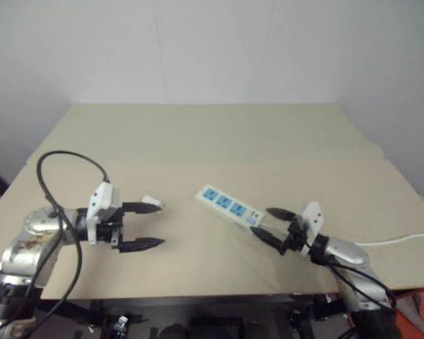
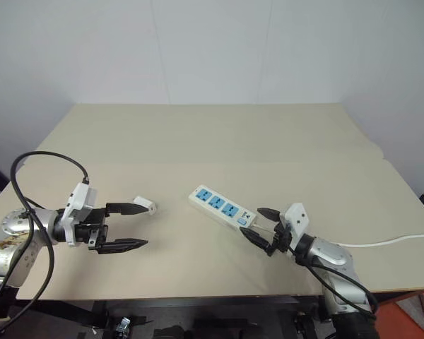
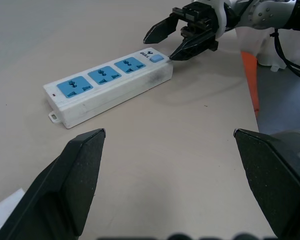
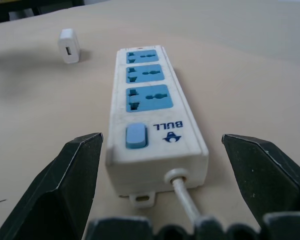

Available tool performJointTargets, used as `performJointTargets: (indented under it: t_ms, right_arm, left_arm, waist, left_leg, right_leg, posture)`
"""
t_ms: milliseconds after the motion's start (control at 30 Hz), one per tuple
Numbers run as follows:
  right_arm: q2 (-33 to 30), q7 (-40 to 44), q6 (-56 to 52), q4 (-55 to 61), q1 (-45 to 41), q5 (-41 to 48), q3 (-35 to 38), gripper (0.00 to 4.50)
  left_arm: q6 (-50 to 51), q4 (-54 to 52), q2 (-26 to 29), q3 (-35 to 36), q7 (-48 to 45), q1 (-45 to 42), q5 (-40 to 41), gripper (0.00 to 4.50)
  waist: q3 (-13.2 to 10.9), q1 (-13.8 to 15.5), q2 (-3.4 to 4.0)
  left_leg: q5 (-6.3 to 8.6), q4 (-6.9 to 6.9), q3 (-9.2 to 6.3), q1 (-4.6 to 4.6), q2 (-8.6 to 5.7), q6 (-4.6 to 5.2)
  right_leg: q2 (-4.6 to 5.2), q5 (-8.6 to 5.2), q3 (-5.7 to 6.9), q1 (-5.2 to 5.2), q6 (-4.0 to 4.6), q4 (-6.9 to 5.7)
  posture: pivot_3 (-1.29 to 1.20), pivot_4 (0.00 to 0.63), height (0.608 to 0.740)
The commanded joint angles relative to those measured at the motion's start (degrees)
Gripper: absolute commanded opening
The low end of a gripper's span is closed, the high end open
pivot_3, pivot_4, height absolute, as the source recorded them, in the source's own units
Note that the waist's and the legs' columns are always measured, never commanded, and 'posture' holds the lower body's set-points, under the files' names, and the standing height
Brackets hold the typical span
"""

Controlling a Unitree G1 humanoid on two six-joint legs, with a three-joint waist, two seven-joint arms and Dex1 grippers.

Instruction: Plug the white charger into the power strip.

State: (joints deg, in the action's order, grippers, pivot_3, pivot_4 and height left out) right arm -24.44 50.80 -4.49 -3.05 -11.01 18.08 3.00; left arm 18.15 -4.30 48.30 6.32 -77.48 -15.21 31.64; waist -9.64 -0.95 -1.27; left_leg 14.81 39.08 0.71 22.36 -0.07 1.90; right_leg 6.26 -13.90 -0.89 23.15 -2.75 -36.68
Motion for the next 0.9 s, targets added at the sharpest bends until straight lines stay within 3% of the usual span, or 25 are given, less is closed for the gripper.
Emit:
performJointTargets:
  t_ms: [33,700,800,900]
  right_arm:
    - [0.6,-0.3,3.2,-1.7,-1.5,-0.9,-0.5,4.46]
    - [2.9,0.2,5.4,-8.0,-4.3,-2.0,-2.5,4.46]
    - [3.1,-0.2,6.8,-8.7,-4.3,-2.7,-2.6,3.54]
    - [3.1,0.4,7.5,-9.4,-4.1,-3.0,-2.9,3.42]
  left_arm:
    - [0.1,-1.5,0.9,1.5,-0.3,-0.7,1.0,4.5]
    - [0.0,-1.8,0.6,1.9,0.0,-0.6,1.2,4.5]
    - [-0.1,-1.7,0.6,1.9,0.1,-0.4,1.1,4.5]
    - [-0.1,-1.8,0.6,2.0,0.2,-0.2,1.1,4.5]
  waist:
    - [0.0,0.0,0.0]
    - [0.0,0.0,0.0]
    - [0.0,0.0,0.0]
    - [0.0,0.0,0.0]
  left_leg:
    - [0.0,0.0,0.0,0.0,0.0,0.0]
    - [0.0,0.0,0.0,-0.01,0.0,0.0]
    - [0.0,0.0,0.0,0.0,0.0,0.0]
    - [0.0,0.0,0.0,-0.01,0.0,0.0]
  right_leg:
    - [0.0,0.0,0.0,0.0,0.0,0.0]
    - [0.0,0.0,-0.01,0.0,0.0,-0.02]
    - [0.0,0.0,0.0,0.0,0.0,-0.01]
    - [0.0,0.0,0.0,0.0,0.0,-0.02]
  posture:
    - [0.0,0.15,0.74]
    - [0.0,0.15,0.74]
    - [0.0,0.15,0.74]
    - [0.0,0.15,0.74]
